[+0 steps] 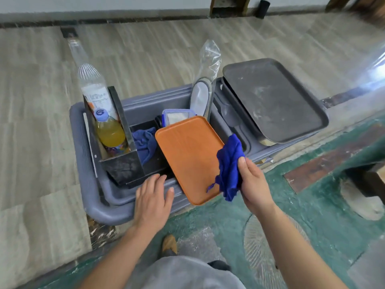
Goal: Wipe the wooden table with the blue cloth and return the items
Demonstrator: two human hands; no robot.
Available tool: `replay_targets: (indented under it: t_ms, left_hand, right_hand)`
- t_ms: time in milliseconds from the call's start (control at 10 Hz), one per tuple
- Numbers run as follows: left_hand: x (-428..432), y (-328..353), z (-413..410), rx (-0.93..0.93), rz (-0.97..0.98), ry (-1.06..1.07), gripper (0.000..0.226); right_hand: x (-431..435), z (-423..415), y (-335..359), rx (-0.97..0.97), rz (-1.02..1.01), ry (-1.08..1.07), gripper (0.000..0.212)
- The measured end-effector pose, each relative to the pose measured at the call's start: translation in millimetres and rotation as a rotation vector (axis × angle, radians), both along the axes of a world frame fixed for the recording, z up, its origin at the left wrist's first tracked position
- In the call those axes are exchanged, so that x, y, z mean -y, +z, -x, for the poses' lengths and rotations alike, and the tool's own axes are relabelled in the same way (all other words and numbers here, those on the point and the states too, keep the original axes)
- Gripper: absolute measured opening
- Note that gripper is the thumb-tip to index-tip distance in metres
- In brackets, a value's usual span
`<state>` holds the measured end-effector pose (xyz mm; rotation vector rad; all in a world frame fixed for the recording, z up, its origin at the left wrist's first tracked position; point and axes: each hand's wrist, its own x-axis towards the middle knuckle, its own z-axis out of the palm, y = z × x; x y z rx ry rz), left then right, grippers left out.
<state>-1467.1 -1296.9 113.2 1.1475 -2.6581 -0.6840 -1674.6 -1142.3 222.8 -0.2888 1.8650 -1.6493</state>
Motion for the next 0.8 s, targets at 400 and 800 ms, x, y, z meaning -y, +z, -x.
replay_targets:
  t_ms: [400,800]
  left_hand:
    - [7.8,-14.9,16.2,0.268,0.132,0.001,0.053]
    - [-48.1,-9.5,12.8,0.001,-0.014,0.288,0.039]
  right_hand:
    - [114.5,47.4,-73.6,-0.858,-0.817,0.648,0.052]
    - [72.4,65.3,-53.2,-0.831,-0.585,0.649,0.048]
